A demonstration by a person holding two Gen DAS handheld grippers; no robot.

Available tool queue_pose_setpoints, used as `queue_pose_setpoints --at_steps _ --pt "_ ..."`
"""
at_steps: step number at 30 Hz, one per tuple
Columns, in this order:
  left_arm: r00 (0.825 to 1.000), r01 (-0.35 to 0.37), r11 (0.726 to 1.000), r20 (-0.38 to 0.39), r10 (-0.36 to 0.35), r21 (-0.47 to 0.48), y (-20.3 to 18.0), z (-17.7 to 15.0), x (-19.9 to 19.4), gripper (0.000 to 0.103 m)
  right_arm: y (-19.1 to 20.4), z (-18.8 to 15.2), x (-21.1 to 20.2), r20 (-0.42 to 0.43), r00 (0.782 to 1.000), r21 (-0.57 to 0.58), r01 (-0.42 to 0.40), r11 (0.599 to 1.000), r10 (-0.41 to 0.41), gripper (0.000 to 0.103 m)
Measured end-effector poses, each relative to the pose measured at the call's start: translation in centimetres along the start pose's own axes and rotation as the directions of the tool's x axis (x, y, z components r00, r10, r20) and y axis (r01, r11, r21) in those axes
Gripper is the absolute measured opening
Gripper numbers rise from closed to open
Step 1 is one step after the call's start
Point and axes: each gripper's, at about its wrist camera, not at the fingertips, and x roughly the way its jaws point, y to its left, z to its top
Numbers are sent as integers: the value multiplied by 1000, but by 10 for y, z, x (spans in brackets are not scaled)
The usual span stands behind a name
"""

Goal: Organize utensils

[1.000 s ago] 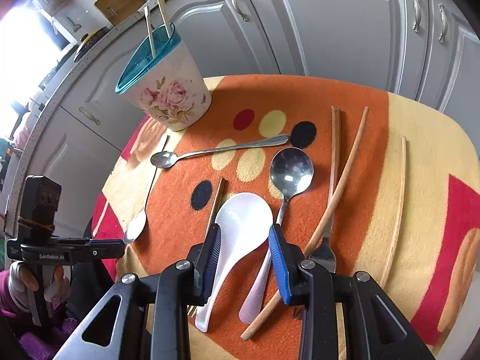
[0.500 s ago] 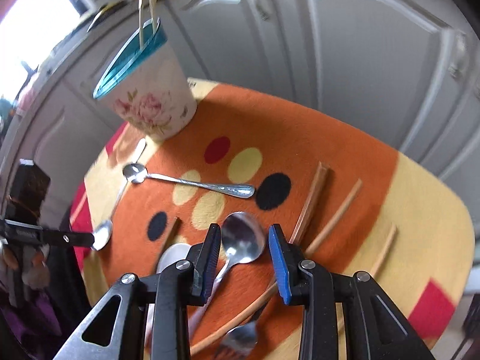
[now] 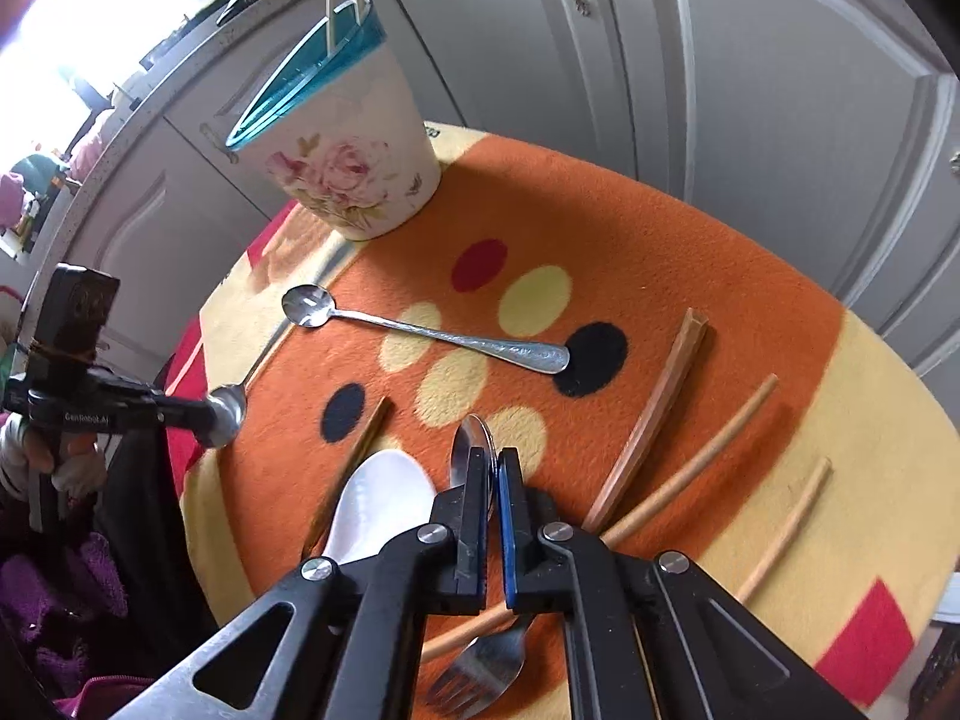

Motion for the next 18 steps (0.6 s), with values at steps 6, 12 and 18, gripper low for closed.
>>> queue_pose_setpoints --at_steps 6,12,18 --pt "997 -55 997 59 52 47 21 -3 -42 2 14 -1 -36 83 995 35 53 998 -56 2" --pt "987 -65 994 151 51 88 25 -2 -91 2 27 7 -72 191 978 58 79 995 -89 2" --pt "979 -63 991 198 39 114 25 0 -123 2 44 22 -92 273 957 73 84 994 -101 2"
